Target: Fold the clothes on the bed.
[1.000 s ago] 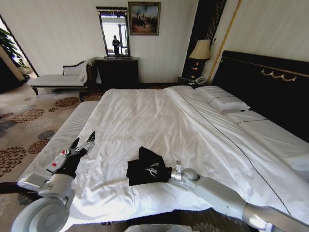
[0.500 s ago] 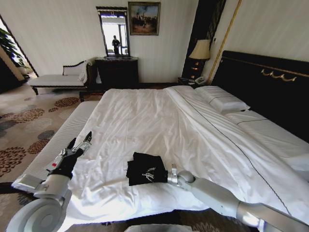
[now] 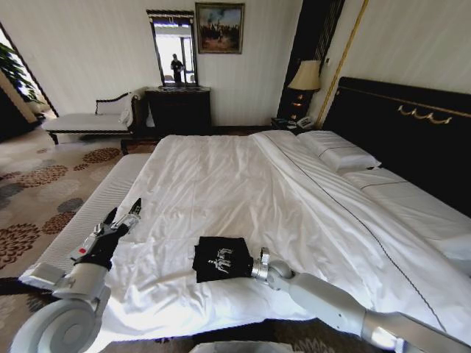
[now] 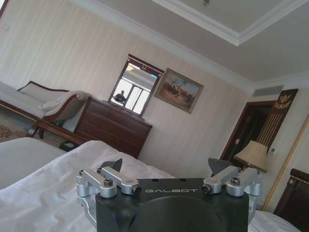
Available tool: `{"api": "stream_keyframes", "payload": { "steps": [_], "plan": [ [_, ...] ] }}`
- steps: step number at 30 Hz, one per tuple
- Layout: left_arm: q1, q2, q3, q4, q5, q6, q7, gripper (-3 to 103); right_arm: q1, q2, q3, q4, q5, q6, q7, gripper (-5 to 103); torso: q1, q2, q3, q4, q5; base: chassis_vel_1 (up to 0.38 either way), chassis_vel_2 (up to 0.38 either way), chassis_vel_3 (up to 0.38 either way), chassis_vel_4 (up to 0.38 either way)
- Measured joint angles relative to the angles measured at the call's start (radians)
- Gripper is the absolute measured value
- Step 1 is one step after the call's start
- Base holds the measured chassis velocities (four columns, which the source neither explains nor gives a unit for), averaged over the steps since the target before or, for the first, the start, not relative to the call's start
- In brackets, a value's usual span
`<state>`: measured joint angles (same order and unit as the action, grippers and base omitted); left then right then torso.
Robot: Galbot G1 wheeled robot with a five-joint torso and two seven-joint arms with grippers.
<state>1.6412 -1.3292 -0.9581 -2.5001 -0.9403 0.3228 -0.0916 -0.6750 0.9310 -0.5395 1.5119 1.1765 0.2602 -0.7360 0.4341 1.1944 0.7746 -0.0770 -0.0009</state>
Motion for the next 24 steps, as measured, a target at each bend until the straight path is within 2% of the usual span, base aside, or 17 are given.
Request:
{"api": "stream_keyframes", "payload": {
  "steps": [1,2,3,8,9,10,13,15,23,24],
  "plan": [
    [0.0,-0.001,0.001,0.0,0.001,0.0,0.0,100,0.008,0.009,0.001,-0.004,0.023,-0.01,0.034,52,0.0,0.0,0.0,0.0,0.0001,0.0,0.0,0.0,0.0],
    [0.0,-0.002,0.001,0.0,0.001,0.0,0.0,100,0.018,0.02,0.001,-0.019,0.047,-0.024,0.088,52,0.0,0.0,0.0,0.0001,0.0002,0.0,0.0,0.0,0.0],
    [0.0,-0.002,0.001,0.0,0.001,0.0,0.0,100,0.018,0.02,0.001,-0.019,0.047,-0.024,0.088,52,0.0,0.0,0.0,0.0001,0.0002,0.0,0.0,0.0,0.0],
    [0.007,-0.003,-0.01,0.0,0.002,0.0,0.0,100,0.056,0.074,-0.025,-0.075,0.078,-0.13,0.467,79,0.0,0.0,0.0,0.0001,0.0002,0.0,0.0,0.0,0.0],
    [0.007,-0.003,-0.01,0.0,0.002,0.0,0.0,100,0.056,0.074,-0.025,-0.075,0.078,-0.13,0.467,79,0.0,0.0,0.0,0.0001,0.0002,0.0,0.0,0.0,0.0],
    [0.008,-0.005,-0.012,0.0,0.002,-0.001,0.0,100,0.058,0.081,-0.033,-0.078,0.084,-0.146,0.5,79,0.0,0.0,0.0,0.0001,0.0002,0.0,0.0,0.0,0.0],
    [0.014,-0.013,-0.016,0.0,0.002,-0.002,0.0,100,0.06,0.116,-0.06,-0.087,0.098,-0.201,0.584,95,0.0,0.0,0.0,0.0001,0.0,0.0,0.0,0.0,0.0],
    [0.016,-0.016,-0.016,0.0,0.002,-0.002,0.0,100,0.059,0.135,-0.071,-0.095,0.095,-0.21,0.601,98,0.0,0.0,0.0,0.0,0.0,0.0,0.0,0.0,0.0],
    [0.025,-0.027,-0.019,0.0,0.01,-0.005,0.0,100,0.064,0.27,-0.113,-0.161,0.061,-0.22,0.628,100,0.0,0.0,0.0,0.0001,0.0001,0.0,0.0,0.0,0.0],
    [0.025,-0.027,-0.019,0.0,0.01,-0.005,0.0,100,0.064,0.27,-0.113,-0.161,0.061,-0.22,0.628,100,0.0,0.0,0.0,0.0001,0.0001,0.0,0.0,0.0,0.0]
  ]
}}
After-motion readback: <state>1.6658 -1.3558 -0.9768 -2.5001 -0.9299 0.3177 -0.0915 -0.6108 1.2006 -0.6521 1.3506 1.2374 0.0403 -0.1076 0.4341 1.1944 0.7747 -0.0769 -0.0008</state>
